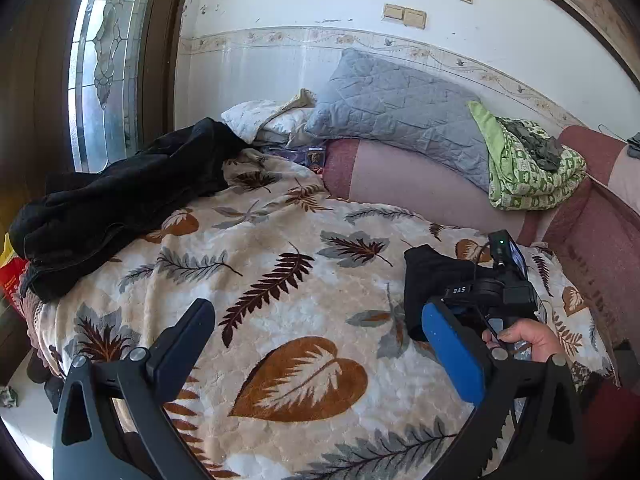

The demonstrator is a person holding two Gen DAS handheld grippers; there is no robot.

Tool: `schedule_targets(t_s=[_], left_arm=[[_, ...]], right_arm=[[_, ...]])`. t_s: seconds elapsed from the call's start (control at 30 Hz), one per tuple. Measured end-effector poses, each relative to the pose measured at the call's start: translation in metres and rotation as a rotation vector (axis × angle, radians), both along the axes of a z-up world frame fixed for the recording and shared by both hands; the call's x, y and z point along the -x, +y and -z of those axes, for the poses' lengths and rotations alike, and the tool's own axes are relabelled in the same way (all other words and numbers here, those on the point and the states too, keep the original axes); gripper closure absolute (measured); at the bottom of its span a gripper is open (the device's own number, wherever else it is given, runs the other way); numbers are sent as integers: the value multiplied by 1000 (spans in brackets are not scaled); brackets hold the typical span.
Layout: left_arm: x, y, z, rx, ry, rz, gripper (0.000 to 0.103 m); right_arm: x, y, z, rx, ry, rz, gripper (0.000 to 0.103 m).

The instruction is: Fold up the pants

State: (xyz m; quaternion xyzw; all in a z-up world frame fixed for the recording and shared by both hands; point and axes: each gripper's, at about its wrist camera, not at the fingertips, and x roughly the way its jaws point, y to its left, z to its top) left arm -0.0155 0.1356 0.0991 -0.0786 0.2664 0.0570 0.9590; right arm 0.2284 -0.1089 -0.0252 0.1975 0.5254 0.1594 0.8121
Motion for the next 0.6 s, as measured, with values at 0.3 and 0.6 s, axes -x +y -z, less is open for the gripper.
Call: schedule_targets(t_s=[0.3,0.6], left_arm=[[6,-9,-3,-19,-53,10,0],[42,-32,-45,-137,-259,-70,0]], right_arm=[[34,-52,-7,-153,6,99,81],[155,-70,-25,3,-105,87,64]])
